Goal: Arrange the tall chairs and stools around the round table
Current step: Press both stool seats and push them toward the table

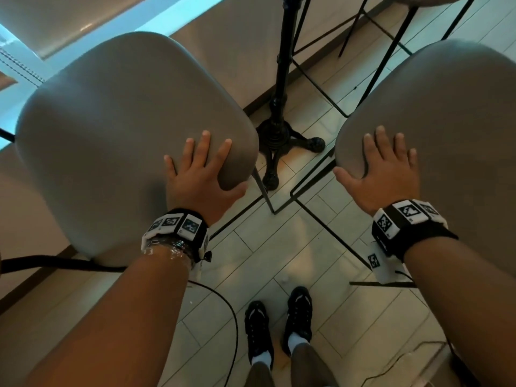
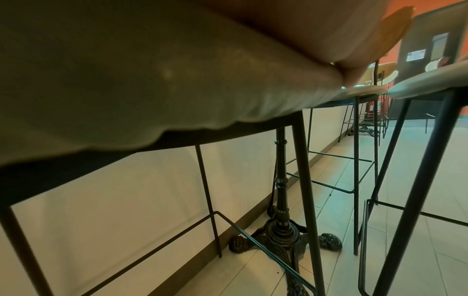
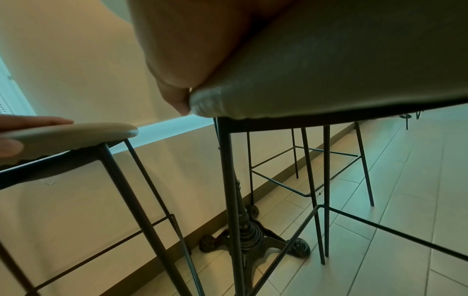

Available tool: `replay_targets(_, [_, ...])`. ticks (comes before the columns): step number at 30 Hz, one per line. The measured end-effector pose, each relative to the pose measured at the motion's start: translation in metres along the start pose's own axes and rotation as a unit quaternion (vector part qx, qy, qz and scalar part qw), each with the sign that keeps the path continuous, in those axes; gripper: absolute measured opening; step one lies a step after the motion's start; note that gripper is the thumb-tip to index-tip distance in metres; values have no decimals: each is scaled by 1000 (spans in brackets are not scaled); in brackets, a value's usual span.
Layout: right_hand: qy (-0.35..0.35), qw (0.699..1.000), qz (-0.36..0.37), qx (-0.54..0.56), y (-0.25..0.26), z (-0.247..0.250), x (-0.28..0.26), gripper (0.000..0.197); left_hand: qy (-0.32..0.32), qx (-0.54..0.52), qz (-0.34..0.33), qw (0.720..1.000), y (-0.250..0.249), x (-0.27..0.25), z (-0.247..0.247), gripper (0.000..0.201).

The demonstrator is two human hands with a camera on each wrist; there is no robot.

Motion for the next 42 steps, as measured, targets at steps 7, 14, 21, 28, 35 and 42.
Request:
replay_targets(7, [-5,1000,-9,11,1,0,1,91,-8,1,20,1000,8,-5,2,88])
replay_targets(14, [-5,1000,-4,-1,5,0,2,90,2,1,19,1000,4,-3,2,90])
replay_targets(21, [-14,1000,12,13,9,2,7,88,26,33,-39,998,-3,5,4,100])
replay_targets(28, [-16,1000,15,22,13,3,11,86,31,21,-15,999,1,8,1,97])
replay_targets(35, [-22,999,16,22,14,0,7,81,6,-2,-11,1000,4,10,3,88])
replay_targets(42, [-42,998,20,43,12,1,5,75,-7,-2,8,1000,8,13,3,80])
Point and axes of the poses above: each hand's wrist, its own x-axis towards the middle knuckle, its own z-axis out of the back of the hand, y = z × x, the point moved 7 cm from there along x, towards the middle knuckle, and after that the axes turned 6 degrees about -x, right-handed, at the moved point
